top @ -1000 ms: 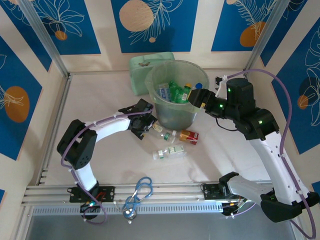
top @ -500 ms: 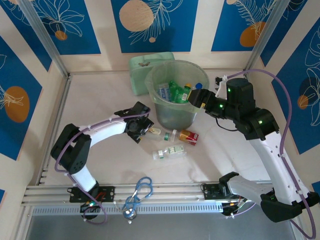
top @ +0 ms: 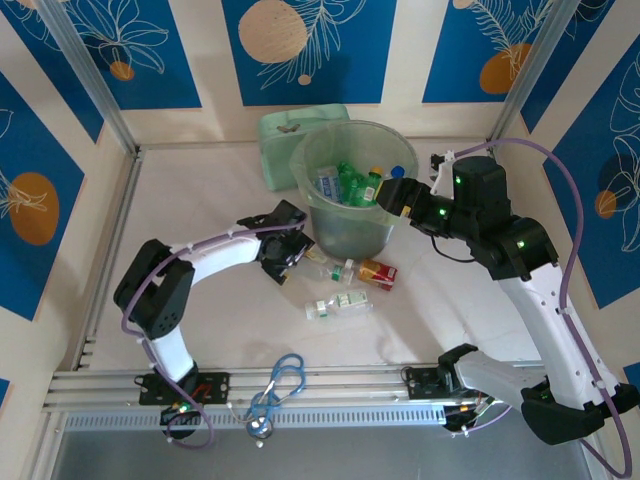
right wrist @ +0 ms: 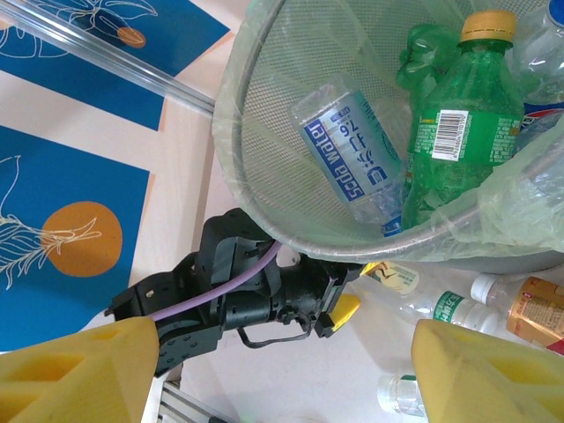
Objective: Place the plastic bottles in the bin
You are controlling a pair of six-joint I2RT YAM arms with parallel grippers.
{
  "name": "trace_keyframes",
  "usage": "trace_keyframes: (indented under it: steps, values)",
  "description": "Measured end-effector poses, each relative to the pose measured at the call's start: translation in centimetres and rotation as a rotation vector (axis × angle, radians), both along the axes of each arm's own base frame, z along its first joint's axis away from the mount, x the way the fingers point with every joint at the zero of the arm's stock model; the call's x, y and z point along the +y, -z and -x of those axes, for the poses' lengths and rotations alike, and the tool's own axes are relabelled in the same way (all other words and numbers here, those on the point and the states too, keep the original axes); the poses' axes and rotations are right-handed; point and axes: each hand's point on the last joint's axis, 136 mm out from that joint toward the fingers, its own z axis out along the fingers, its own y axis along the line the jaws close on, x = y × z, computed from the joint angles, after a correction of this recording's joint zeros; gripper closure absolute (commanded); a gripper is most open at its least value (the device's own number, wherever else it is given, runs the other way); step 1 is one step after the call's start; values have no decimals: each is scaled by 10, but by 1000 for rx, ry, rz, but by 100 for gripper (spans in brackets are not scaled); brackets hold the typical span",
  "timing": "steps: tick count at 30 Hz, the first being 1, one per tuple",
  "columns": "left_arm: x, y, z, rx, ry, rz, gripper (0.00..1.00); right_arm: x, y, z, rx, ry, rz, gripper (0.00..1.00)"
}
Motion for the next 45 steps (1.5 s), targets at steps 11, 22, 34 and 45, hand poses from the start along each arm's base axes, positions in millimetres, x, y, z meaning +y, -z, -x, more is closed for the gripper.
trace_keyframes:
  steps: [11, 22, 34, 45]
  values:
    - [-1, 12, 0, 24, -1, -16, 21, 2, 2, 3, 10, -8, 2, 24]
    - [-6, 14, -1, 11, -1, 23, 37, 1, 5, 4, 21, -6, 9, 24]
    - [33, -34, 19, -98, 16, 40, 41, 8, 5, 8, 22, -34, 7, 23]
    - [115, -146, 21, -489, -74, 122, 45, 63, -2, 15, 24, -240, -51, 23]
